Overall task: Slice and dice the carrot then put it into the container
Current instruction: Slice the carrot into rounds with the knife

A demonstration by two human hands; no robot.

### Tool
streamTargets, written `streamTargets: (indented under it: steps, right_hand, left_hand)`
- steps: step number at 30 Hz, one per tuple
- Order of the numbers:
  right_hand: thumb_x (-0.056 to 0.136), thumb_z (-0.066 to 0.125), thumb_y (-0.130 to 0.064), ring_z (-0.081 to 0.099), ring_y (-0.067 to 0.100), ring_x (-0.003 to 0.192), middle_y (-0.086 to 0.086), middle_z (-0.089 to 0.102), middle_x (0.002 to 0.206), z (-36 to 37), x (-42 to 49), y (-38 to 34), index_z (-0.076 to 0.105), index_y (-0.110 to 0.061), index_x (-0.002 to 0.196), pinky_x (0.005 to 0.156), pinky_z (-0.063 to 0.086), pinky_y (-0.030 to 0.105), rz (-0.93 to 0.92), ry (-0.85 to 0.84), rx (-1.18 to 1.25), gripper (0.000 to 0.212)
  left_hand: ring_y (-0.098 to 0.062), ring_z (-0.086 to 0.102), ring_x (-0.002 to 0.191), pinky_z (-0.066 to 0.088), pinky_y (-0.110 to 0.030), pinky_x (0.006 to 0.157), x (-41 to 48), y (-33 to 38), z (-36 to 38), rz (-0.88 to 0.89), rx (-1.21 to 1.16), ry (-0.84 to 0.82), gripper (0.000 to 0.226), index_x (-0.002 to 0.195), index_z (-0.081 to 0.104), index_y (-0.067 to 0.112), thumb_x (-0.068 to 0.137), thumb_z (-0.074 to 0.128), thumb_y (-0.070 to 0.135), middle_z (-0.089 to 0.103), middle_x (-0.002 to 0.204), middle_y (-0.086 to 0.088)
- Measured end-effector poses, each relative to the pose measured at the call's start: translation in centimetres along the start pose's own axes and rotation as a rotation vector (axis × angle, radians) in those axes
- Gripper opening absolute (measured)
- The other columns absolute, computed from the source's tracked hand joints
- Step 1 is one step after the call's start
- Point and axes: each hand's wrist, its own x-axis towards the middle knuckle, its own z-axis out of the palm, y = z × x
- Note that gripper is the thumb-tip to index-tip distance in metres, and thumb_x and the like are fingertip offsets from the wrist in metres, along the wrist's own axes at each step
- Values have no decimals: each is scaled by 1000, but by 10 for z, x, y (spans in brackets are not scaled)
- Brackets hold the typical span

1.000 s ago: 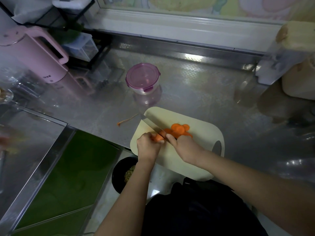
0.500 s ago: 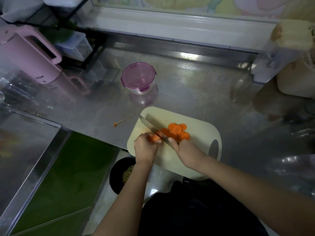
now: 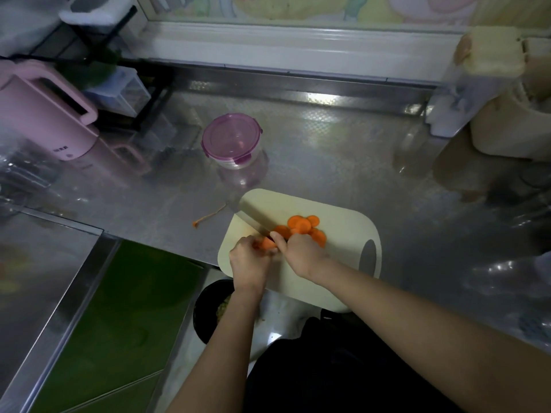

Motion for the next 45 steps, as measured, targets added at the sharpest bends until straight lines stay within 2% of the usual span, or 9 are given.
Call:
streamTargets:
  steps: [3, 7, 9, 11, 19, 26, 35, 40, 45]
  right_hand:
    - [102, 26, -40, 54, 34, 109, 14, 60, 116, -3, 0, -2, 56, -14, 120, 96, 41, 51, 17, 21, 71, 44]
    - [104, 25, -33, 56, 31, 106, 17, 58, 111, -7, 6, -5, 46, -14, 135, 82, 42, 38, 108, -12, 145, 42]
    - [102, 24, -44, 58, 30, 99, 15, 58, 93, -14, 5, -5, 60, -7, 109, 78, 41, 33, 81, -23, 38, 52]
    - [98, 25, -56, 58, 29, 98, 11, 58, 85, -18, 5, -3, 57, -9, 84, 79, 41, 32, 71, 2, -26, 59]
    - [96, 26, -59, 60, 29, 91, 8, 59, 79, -18, -7, 0, 46, -17, 63, 83, 47, 35, -8, 65, 9, 57]
    - [97, 26, -55, 62, 31, 82, 19, 66, 80, -22, -17, 12, 65, 4, 78, 83, 49, 38, -61, 68, 95, 73]
    - [98, 31, -52, 52, 22, 76, 11, 56, 77, -26, -33, 20, 46, -16, 58, 68, 34, 25, -86, 67, 104, 56]
    - [98, 31, -51, 59, 25, 83, 15, 61, 87, -27, -39, 23, 59, -5, 79, 69, 38, 27, -86, 43, 101, 57]
    - [98, 30, -52, 59, 31, 93, 21, 59, 107, -23, -39, 23, 63, -6, 96, 76, 39, 27, -78, 26, 90, 57]
  left_hand:
    - [-24, 62, 89, 45, -27, 78, 2, -4, 2, 0, -18, -6, 25, 92, 71, 9, 71, 78, 21, 70, 93, -8]
    - [-22, 62, 90, 46, -26, 81, 3, -6, 3, -12, -23, -9, 28, 95, 70, 11, 71, 78, 23, 70, 95, -5]
    - [-21, 61, 89, 45, -25, 80, 3, -7, 4, 3, -23, -7, 28, 96, 69, 12, 72, 77, 24, 70, 95, -5]
    - [-20, 61, 88, 43, -24, 78, 3, -8, 5, 16, -17, 0, 29, 97, 68, 12, 73, 77, 25, 69, 96, -4]
    - [-23, 61, 88, 40, -23, 72, 1, -12, 8, 23, -15, 0, 28, 95, 61, 9, 74, 77, 21, 67, 92, -3]
    - [-25, 58, 100, 41, -27, 84, 2, -15, 6, 47, 10, -22, 33, 107, 61, 10, 80, 72, 25, 65, 107, -7]
    - [-20, 60, 98, 48, -32, 88, -7, -21, 4, 74, -70, -13, 31, 110, 62, 11, 85, 67, 28, 66, 107, -5]
    - [-20, 61, 95, 48, -30, 87, -9, -17, 6, 37, -108, -8, 29, 106, 63, 11, 81, 71, 23, 68, 102, -5]
    - [-19, 62, 94, 49, -29, 84, -9, -16, 5, 37, -103, -3, 25, 101, 65, 11, 80, 72, 22, 68, 99, -4]
